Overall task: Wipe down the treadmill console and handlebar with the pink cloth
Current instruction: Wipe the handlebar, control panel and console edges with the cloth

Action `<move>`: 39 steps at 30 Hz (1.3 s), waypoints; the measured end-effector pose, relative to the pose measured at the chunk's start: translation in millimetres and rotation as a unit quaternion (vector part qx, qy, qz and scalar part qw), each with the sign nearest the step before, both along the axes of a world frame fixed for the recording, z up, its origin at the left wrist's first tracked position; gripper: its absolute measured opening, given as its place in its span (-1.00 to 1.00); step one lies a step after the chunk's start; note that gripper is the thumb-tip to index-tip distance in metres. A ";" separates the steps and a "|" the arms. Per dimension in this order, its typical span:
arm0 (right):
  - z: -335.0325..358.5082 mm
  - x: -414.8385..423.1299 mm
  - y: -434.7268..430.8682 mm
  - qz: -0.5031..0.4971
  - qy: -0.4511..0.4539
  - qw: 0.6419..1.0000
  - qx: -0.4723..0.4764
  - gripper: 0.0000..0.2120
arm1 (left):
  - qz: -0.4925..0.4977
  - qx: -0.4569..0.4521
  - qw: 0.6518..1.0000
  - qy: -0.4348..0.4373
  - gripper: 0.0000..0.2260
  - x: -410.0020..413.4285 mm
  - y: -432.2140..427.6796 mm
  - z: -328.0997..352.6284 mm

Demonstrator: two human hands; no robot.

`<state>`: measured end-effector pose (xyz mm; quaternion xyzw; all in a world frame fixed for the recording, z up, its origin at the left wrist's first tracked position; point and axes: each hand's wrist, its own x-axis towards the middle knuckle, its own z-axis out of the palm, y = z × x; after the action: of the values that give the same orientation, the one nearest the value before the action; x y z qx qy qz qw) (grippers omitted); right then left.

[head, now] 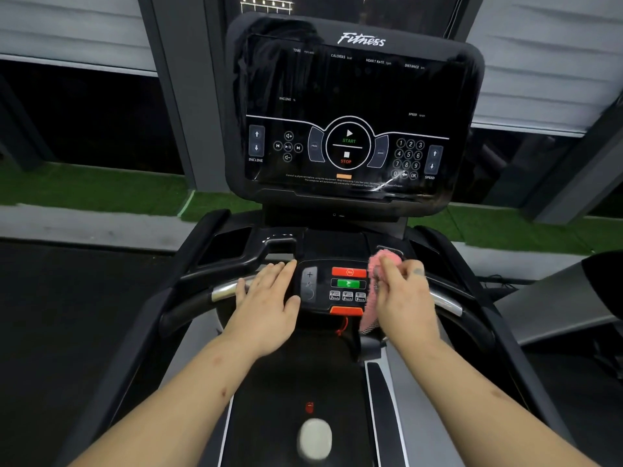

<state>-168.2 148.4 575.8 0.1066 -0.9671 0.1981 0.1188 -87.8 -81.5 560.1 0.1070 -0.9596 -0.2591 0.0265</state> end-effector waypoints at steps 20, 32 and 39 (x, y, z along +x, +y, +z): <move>35.8 -24.8 -41.7 0.087 -0.058 0.986 0.129 -0.65 | -0.003 0.004 1.000 0.004 -0.42 2.4 -1.4 3.6; 26.2 -26.1 6.1 -0.011 -0.087 0.995 0.052 -0.72 | -0.004 0.006 1.000 -0.004 -0.42 1.5 0.5 4.7; 34.2 -13.3 -47.1 0.088 -0.031 0.983 0.155 -0.46 | -0.007 0.008 1.000 -0.010 -0.42 1.7 1.7 7.4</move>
<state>-181.5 101.3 610.1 0.2024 -0.9761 0.0586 0.0529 -86.0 -79.8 567.5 0.1033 -0.9583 -0.2661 0.0141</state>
